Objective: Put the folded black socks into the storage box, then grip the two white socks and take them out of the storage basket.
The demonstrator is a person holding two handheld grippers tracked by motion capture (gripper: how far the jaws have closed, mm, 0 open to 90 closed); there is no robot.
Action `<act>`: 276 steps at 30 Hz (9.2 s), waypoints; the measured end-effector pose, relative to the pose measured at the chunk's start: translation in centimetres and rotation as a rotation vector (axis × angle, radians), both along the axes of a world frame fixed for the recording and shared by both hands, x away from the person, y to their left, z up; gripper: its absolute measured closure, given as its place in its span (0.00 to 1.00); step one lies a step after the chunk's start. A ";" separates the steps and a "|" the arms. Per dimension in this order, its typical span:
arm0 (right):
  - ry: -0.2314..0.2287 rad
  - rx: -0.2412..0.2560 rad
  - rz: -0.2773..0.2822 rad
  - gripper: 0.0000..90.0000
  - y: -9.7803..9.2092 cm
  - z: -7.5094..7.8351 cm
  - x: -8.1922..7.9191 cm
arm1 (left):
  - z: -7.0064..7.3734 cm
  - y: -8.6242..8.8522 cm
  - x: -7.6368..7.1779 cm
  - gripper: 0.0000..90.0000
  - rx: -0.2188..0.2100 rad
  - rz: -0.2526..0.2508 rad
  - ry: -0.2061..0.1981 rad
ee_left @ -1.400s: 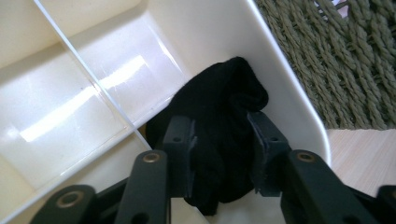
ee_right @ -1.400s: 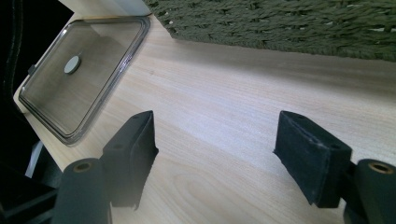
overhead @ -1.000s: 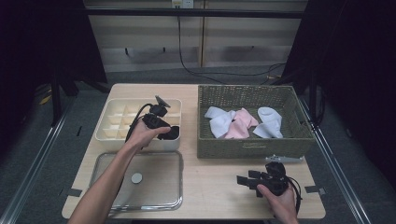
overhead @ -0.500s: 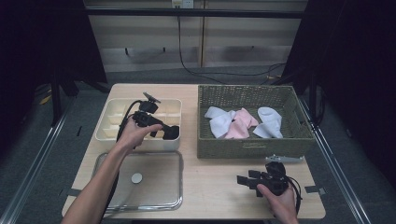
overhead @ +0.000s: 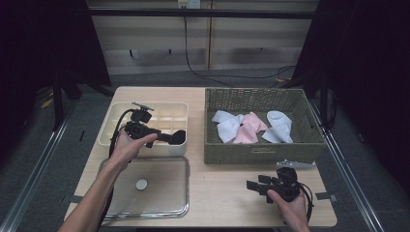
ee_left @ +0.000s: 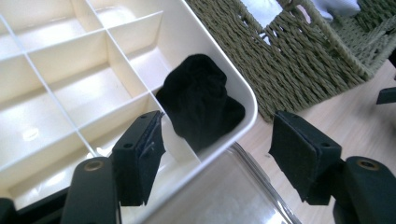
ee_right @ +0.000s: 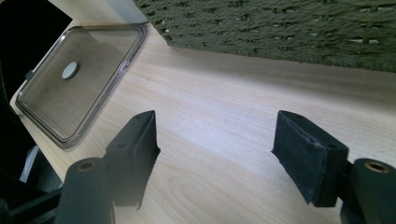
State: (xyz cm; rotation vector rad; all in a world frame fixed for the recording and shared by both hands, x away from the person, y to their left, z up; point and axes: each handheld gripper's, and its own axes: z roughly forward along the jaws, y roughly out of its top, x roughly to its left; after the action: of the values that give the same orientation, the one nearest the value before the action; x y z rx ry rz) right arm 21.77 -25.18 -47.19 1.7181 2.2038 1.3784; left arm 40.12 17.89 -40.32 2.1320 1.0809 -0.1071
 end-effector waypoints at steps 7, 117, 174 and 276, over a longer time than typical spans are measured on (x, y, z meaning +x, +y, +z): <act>0.006 -0.005 -0.005 0.33 0.1 -0.1 0.3 | 0.0 0.9 -1.4 0.39 -0.051 0.004 0.018; 0.021 -0.040 -0.127 0.44 -7.8 8.8 15.1 | -6.9 3.6 -13.0 0.32 -0.083 -0.052 -0.014; 0.198 -0.190 -0.330 0.43 -10.9 4.9 23.0 | -6.8 5.1 -12.6 0.29 -0.109 -0.027 -0.023; -0.031 0.101 -0.100 0.97 -8.2 15.1 17.8 | -6.9 4.2 -12.8 0.29 -0.092 -0.033 -0.038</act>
State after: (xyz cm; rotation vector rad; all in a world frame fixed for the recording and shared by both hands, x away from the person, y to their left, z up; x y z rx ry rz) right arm 39.61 -33.35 -32.06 1.7988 2.0356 1.5049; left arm 27.34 22.09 -47.27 2.0619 0.9995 -0.1287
